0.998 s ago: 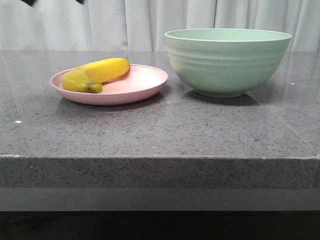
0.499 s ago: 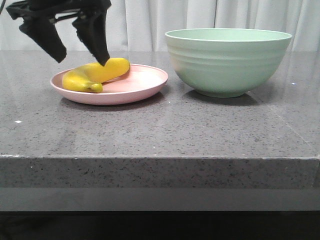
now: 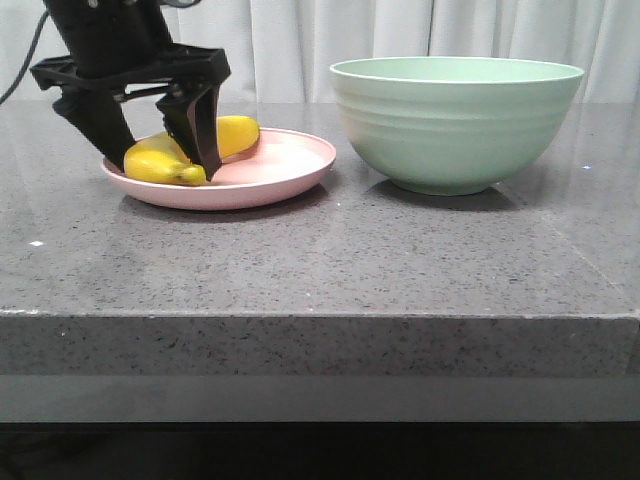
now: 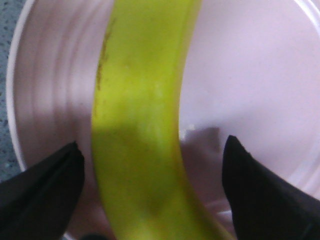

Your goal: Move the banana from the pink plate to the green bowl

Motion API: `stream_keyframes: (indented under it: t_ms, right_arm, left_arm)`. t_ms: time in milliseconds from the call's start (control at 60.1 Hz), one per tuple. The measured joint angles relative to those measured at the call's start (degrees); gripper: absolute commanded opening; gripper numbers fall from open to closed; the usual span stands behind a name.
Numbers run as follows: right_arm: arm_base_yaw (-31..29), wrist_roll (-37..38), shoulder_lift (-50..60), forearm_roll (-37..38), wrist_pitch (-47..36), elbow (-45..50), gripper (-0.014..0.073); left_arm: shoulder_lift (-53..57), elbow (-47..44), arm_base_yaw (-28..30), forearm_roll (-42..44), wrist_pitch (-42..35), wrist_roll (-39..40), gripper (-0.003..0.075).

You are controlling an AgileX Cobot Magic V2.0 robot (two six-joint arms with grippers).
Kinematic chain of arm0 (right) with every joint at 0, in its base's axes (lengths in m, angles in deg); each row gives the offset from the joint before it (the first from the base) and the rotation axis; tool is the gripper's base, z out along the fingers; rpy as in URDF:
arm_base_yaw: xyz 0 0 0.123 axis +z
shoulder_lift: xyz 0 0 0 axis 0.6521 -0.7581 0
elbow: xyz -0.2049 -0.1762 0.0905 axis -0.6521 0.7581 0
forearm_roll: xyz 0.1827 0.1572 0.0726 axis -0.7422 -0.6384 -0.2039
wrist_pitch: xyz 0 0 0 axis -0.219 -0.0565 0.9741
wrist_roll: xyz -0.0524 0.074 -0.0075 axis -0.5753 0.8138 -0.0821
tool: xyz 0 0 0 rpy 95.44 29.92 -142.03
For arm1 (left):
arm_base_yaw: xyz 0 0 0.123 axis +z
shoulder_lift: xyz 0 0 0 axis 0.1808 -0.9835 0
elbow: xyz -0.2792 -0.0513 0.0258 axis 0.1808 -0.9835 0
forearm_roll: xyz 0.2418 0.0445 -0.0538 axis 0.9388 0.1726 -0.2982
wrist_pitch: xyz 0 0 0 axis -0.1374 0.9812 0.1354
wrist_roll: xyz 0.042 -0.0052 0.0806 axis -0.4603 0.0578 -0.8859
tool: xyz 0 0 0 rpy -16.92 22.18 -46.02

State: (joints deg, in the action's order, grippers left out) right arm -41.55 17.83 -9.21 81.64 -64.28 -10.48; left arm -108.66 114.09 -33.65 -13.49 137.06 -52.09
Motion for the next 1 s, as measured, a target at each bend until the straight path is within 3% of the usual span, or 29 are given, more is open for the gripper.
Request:
stream_keyframes:
  t_ms: [150,449,599,998]
  right_arm:
    - [0.0,0.0,0.0,0.0,0.0,0.0,0.0541]
    - [0.0,0.0,0.0,0.0,0.0,0.0,0.0541]
    - [0.0,0.0,0.0,0.0,0.0,0.0,0.0541]
    - [0.0,0.0,0.0,0.0,0.0,0.0,0.0541]
  left_arm:
    - [-0.12,0.0,0.0,0.0,-0.1,0.0,0.0494]
    - [-0.12,0.0,0.05,-0.08,-0.34,0.13,0.0156]
    - [-0.12,0.0,0.05,-0.08,-0.34,0.16,0.0063]
    - [0.35,2.9,0.05,-0.12,-0.57,0.29,0.0043]
